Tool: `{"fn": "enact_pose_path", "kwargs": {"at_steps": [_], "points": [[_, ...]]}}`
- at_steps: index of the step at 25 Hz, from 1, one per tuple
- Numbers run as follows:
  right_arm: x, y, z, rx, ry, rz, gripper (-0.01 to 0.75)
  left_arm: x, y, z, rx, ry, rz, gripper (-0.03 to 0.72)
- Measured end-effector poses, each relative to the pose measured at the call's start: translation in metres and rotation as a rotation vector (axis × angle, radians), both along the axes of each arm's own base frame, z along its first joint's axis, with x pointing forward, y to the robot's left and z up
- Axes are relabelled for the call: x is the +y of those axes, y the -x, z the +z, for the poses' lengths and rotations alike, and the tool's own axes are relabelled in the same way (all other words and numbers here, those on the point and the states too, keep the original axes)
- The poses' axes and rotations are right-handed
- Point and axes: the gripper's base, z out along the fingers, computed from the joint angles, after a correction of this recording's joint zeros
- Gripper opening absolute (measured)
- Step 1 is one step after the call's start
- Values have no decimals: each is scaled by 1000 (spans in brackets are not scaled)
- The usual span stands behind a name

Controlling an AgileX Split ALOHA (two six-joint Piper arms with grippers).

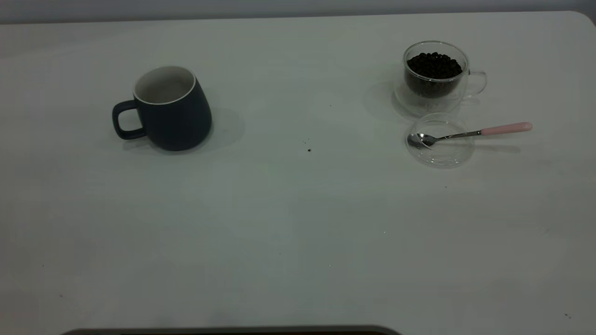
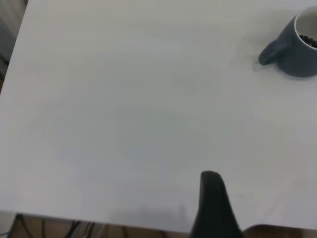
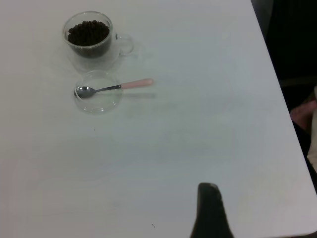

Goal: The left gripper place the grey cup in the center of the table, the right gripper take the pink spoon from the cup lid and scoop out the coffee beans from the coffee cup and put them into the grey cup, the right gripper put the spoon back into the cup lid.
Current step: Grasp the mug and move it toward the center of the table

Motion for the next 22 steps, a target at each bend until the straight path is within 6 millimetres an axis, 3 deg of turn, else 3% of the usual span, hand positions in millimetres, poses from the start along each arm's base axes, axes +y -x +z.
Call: {"fn": "enact_pose_path", "kwargs": {"at_steps": [4, 7, 16, 22], "points": [[0, 0, 0, 0, 0, 0, 575, 3, -54, 1, 54, -23, -48, 567], [0, 0, 0, 1, 0, 0, 575, 2, -89, -9, 98, -15, -86, 567], [0, 0, 0, 1, 0, 0, 575, -3, -159, -37, 200, -16, -223, 567], [0, 0, 0, 1, 0, 0, 575, -1, -223, -64, 298, -53, -311, 567]]}}
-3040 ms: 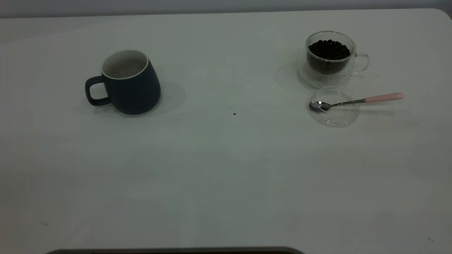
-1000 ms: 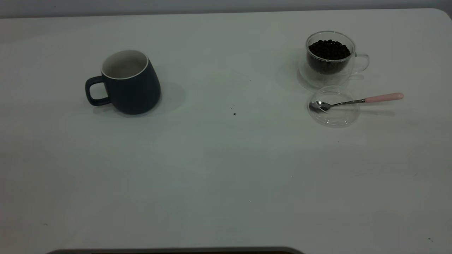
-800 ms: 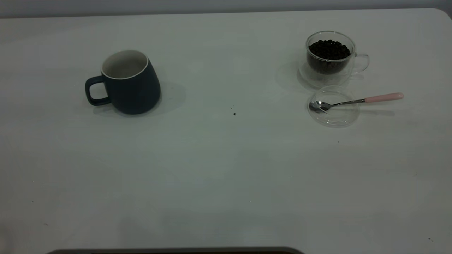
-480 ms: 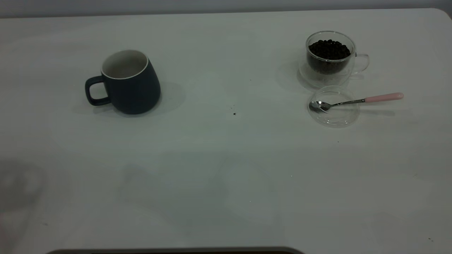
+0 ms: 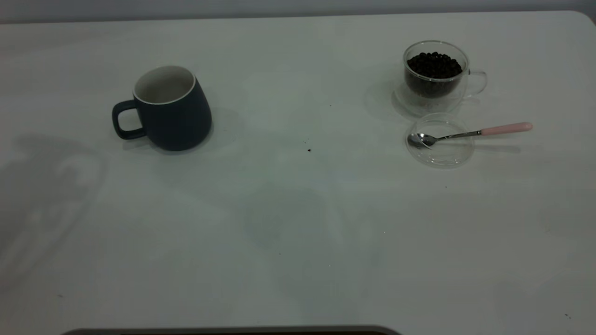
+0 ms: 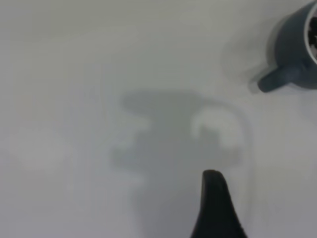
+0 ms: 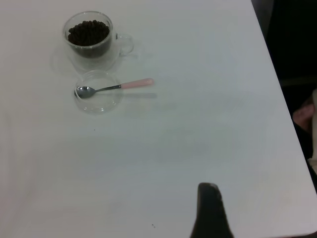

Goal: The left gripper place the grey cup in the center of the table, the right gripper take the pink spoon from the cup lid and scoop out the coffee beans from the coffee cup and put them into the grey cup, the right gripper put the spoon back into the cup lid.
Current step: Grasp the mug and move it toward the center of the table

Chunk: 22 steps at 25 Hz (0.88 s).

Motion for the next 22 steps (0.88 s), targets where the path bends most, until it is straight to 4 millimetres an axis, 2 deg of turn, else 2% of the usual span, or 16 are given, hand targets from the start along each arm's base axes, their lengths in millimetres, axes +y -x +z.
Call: {"fn": "enact_pose_path", "kwargs": {"at_steps": [3, 5, 9, 13, 17, 22], "points": [[0, 0, 0, 0, 0, 0, 575, -1, -29, -17, 73, -51, -147, 567], [0, 0, 0, 0, 0, 0, 575, -7, -41, -30, 152, -83, -285, 567], [0, 0, 0, 0, 0, 0, 575, -22, -57, -69, 294, -119, -546, 567], [0, 0, 0, 0, 0, 0, 575, -29, -65, -112, 386, -112, -649, 567], [0, 0, 0, 0, 0, 0, 575, -38, -72, -137, 375, -131, -707, 567], [0, 0, 0, 0, 0, 0, 575, -62, -82, -155, 268, -187, -800, 567]]}}
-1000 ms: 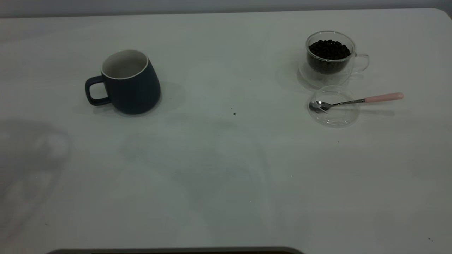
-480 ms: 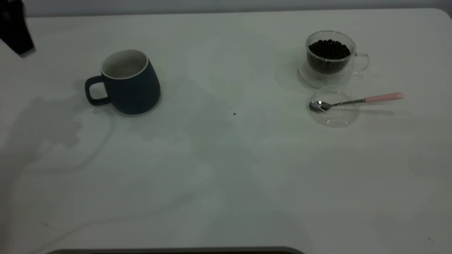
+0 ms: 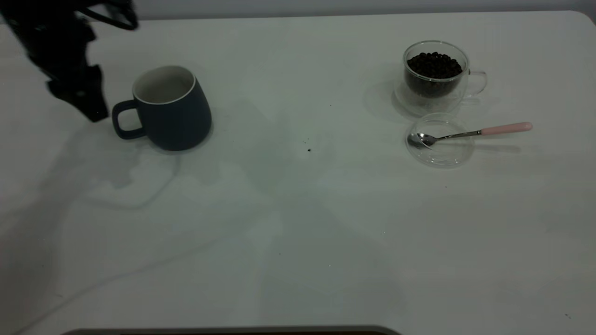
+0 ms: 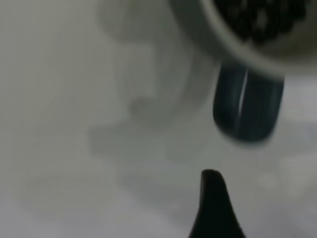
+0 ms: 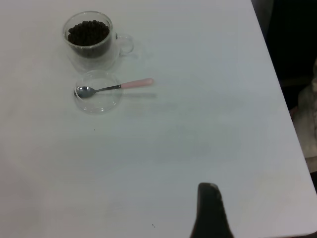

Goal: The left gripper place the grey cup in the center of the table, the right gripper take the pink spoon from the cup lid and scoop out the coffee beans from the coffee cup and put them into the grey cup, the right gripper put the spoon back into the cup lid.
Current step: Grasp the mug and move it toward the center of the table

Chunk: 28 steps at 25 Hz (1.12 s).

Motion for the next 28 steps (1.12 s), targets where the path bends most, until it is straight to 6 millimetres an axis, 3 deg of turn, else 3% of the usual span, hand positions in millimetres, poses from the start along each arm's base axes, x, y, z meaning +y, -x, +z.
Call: {"fn": "enact_pose_path", "kwargs": {"at_steps": [5, 13, 28], "points": [[0, 0, 0, 0, 0, 0, 575, -15, -5, -19, -59, -1, -64, 567], [0, 0, 0, 0, 0, 0, 575, -28, -14, -32, -117, -13, -190, 567], [0, 0, 0, 0, 0, 0, 575, -123, -31, -39, -218, 31, -366, 567]]}}
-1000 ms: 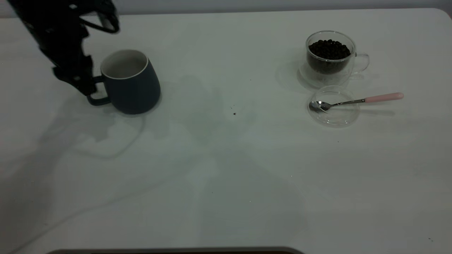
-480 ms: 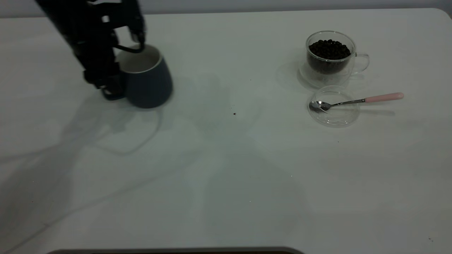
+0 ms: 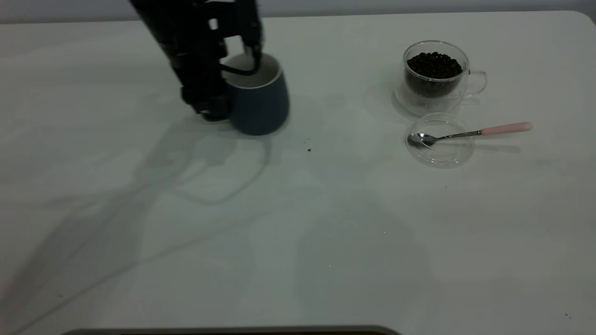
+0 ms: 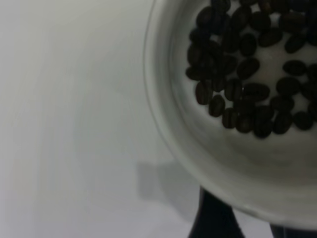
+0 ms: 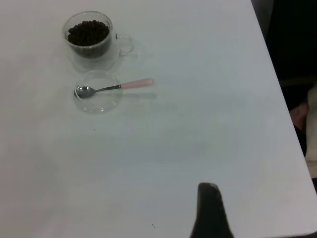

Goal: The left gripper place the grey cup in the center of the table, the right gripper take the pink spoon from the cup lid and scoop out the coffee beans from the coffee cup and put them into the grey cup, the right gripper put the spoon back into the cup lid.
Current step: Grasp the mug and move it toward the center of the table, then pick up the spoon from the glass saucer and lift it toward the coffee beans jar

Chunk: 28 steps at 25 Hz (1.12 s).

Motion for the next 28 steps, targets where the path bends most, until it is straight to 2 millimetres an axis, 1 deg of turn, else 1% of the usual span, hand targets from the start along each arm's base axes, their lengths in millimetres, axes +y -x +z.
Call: {"fn": "enact_pose_path", "kwargs": {"at_steps": [4, 6, 9, 11, 13, 15, 18, 21, 23, 25, 28], "points": [[0, 0, 0, 0, 0, 0, 575, -20, 1, 3, -8, 37, -7, 567], [0, 0, 0, 0, 0, 0, 575, -24, 3, 3, -1, 37, -14, 567], [0, 0, 0, 0, 0, 0, 575, -22, 7, 3, 51, 26, 4, 567], [0, 0, 0, 0, 0, 0, 575, -16, 9, 8, 97, 8, 29, 567], [0, 0, 0, 0, 0, 0, 575, -9, 9, 22, 113, -15, 64, 567], [0, 0, 0, 0, 0, 0, 575, -1, 8, 43, 104, -52, 103, 567], [0, 0, 0, 0, 0, 0, 575, 9, 10, 85, 67, -86, 203, 567], [0, 0, 0, 0, 0, 0, 575, 19, 20, 141, 29, -88, 352, 567], [0, 0, 0, 0, 0, 0, 575, 27, 34, 178, 26, -83, 448, 567], [0, 0, 0, 0, 0, 0, 575, 36, 51, 215, 28, -73, 524, 567], [0, 0, 0, 0, 0, 0, 575, 51, 87, 271, 29, -63, 601, 567]]}}
